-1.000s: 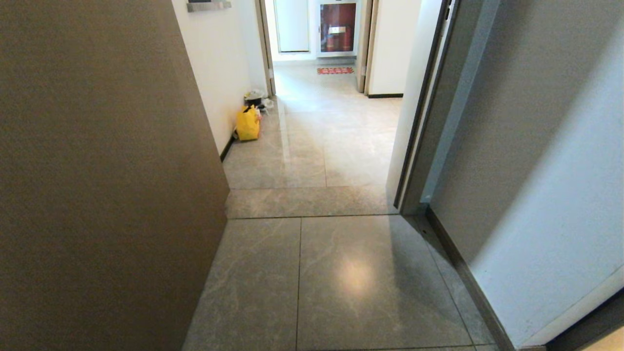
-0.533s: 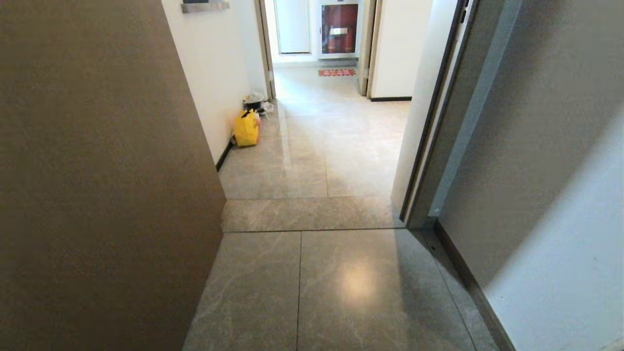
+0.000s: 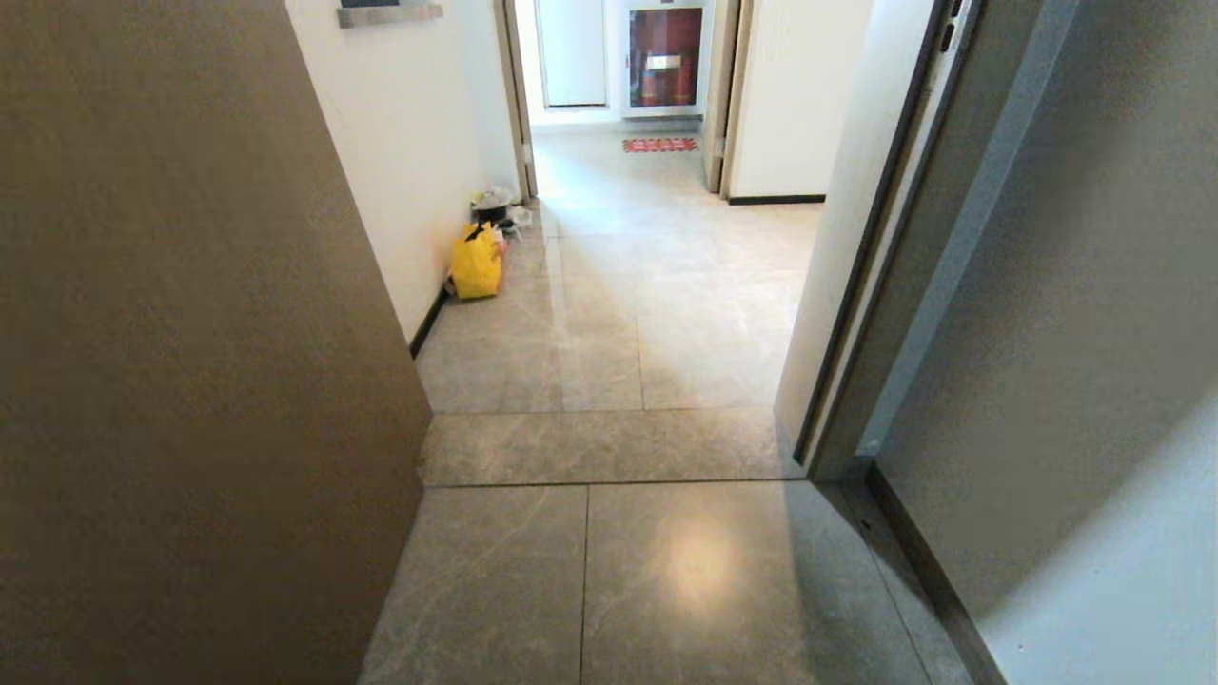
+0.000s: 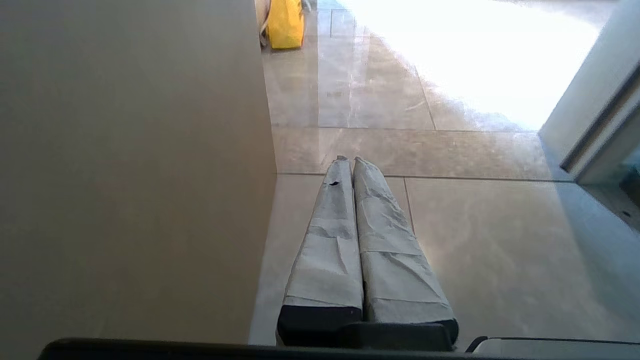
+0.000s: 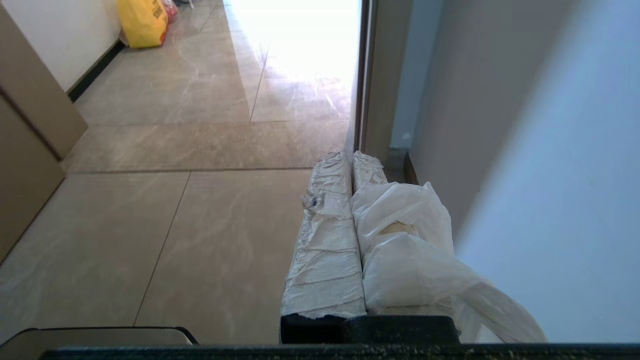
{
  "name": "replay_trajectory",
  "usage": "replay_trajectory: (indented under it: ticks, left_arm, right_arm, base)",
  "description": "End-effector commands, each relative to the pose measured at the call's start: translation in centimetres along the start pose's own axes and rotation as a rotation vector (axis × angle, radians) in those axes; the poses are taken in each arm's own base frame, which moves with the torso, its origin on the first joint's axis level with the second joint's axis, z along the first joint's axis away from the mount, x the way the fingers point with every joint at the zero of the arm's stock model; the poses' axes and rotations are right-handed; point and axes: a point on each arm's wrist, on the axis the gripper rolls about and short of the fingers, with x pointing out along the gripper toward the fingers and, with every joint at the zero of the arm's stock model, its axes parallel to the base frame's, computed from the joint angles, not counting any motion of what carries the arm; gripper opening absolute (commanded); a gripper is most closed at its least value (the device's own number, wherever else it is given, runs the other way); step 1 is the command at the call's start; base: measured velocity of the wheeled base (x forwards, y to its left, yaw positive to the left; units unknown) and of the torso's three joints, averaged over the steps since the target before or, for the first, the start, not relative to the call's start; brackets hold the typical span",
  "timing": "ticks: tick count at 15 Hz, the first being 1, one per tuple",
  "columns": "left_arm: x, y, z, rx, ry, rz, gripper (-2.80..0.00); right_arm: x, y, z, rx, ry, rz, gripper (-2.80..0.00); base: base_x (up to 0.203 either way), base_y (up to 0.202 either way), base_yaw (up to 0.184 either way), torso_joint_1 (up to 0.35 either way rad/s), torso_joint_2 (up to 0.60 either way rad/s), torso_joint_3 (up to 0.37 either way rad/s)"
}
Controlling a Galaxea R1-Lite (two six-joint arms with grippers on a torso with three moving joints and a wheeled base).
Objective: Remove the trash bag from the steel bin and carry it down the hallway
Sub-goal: Put the trash bag at the door
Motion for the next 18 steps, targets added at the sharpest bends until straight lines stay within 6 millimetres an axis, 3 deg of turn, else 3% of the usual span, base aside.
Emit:
replay_trajectory:
  ticks: [1,18]
  left_arm:
    - [0.0,0.0,0.0,-0.001,0.0,0.0,-2.8]
    - [0.0,0.0,0.0,-0.001,0.0,0.0,-2.8]
  right_arm:
    - [0.01,0.0,-0.04,0.0,0.001,0.0,-2.8]
    - [0.01,0.0,-0.04,0.0,0.001,0.0,-2.8]
  base:
    - [0.188,0.0,-0.002,-0.002,-0.01,0.002]
    - [0.191,0.0,0.001,0.003,0.0,0.003]
